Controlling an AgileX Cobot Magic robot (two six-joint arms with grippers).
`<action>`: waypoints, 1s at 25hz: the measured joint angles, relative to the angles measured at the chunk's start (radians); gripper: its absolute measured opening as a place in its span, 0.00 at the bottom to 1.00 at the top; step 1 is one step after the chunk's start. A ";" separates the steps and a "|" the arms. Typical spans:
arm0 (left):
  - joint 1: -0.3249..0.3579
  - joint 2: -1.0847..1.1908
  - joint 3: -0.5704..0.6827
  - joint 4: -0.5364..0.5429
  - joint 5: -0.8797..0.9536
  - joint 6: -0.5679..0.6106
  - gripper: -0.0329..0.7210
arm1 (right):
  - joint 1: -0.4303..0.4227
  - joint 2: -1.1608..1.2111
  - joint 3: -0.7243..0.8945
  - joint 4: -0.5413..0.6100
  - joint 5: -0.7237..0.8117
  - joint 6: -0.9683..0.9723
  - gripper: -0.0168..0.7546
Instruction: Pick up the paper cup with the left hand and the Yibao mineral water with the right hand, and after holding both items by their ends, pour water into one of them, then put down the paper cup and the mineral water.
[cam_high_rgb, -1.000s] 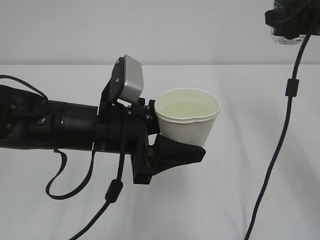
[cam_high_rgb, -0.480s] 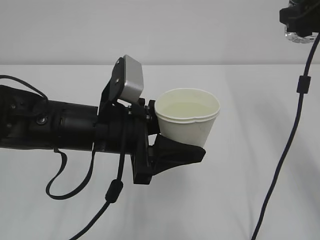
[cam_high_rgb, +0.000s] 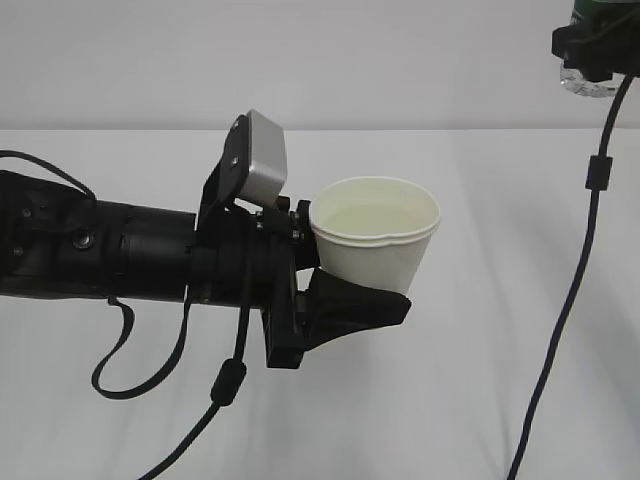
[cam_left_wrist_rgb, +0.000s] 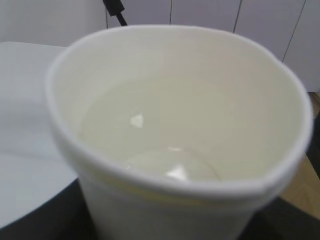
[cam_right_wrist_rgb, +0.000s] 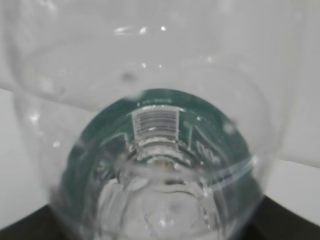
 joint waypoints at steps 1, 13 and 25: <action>0.000 0.000 0.000 0.000 0.000 0.000 0.65 | 0.000 0.008 0.000 0.011 -0.002 0.000 0.55; 0.000 0.000 0.000 0.000 0.002 0.000 0.65 | 0.000 0.088 0.000 0.028 -0.017 0.000 0.55; 0.000 0.000 0.000 0.000 0.011 0.000 0.65 | -0.002 0.172 0.000 0.118 -0.076 -0.118 0.55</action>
